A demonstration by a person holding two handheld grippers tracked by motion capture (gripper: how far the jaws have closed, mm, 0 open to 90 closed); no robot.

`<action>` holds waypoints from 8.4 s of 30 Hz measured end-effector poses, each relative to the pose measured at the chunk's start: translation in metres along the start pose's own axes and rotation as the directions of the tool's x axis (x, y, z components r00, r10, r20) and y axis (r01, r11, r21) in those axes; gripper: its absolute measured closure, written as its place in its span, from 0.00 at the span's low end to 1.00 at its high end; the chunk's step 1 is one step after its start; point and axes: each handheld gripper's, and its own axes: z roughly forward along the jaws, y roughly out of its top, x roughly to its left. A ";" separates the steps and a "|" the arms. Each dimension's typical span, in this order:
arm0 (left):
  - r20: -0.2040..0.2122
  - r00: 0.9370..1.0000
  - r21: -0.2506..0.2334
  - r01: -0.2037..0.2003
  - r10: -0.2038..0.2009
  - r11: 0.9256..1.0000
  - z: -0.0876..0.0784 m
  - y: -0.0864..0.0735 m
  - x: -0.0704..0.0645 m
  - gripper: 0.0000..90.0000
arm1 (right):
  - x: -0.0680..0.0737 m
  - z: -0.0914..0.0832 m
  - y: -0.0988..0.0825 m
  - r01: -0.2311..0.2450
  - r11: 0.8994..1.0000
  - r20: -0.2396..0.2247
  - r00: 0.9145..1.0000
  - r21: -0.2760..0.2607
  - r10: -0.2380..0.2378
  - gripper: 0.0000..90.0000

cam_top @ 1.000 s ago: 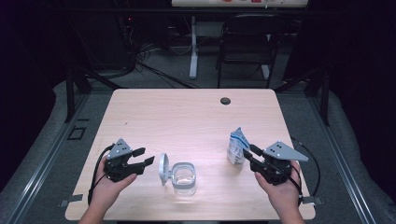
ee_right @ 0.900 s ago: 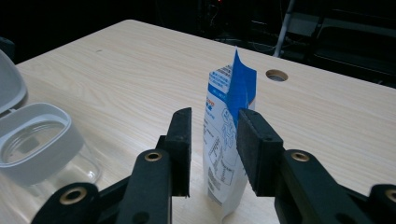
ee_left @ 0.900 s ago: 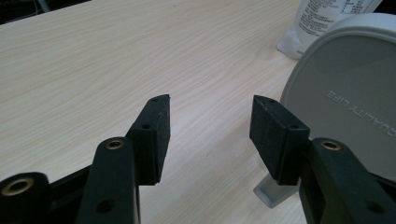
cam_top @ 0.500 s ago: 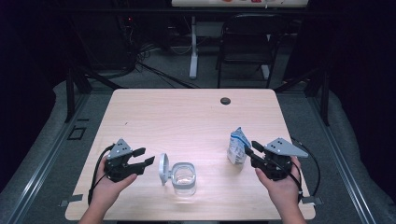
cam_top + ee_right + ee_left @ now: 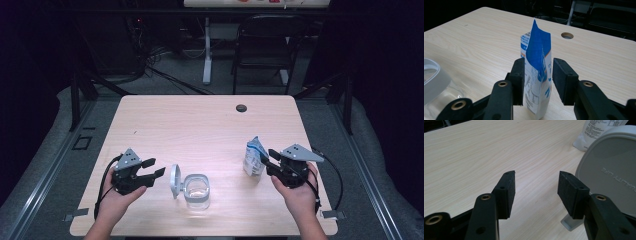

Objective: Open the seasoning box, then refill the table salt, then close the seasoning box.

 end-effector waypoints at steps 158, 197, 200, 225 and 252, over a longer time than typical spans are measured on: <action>-0.026 1.000 0.009 0.012 -0.012 1.000 0.001 -0.009 0.012 0.54 | 0.015 0.011 -0.077 -0.099 0.994 -0.209 0.972 0.035 0.104 0.41; -0.042 0.999 -0.003 0.023 -0.023 1.000 -0.004 -0.008 0.009 0.54 | 0.003 0.025 -0.091 -0.162 0.981 -0.242 0.953 0.106 0.184 0.40; -0.044 0.999 -0.002 0.023 -0.023 1.000 -0.005 -0.008 0.010 0.54 | 0.002 0.026 -0.091 -0.175 0.978 -0.251 0.947 0.112 0.199 0.40; -0.057 0.998 -0.003 0.035 -0.035 0.999 -0.009 -0.011 0.013 0.54 | 0.004 0.042 -0.093 -0.178 0.968 -0.252 0.943 0.179 0.220 0.36; -0.060 0.998 -0.005 0.032 -0.032 0.999 -0.010 -0.011 0.013 0.54 | 0.009 0.055 -0.100 -0.149 0.968 -0.236 0.952 0.200 0.195 0.37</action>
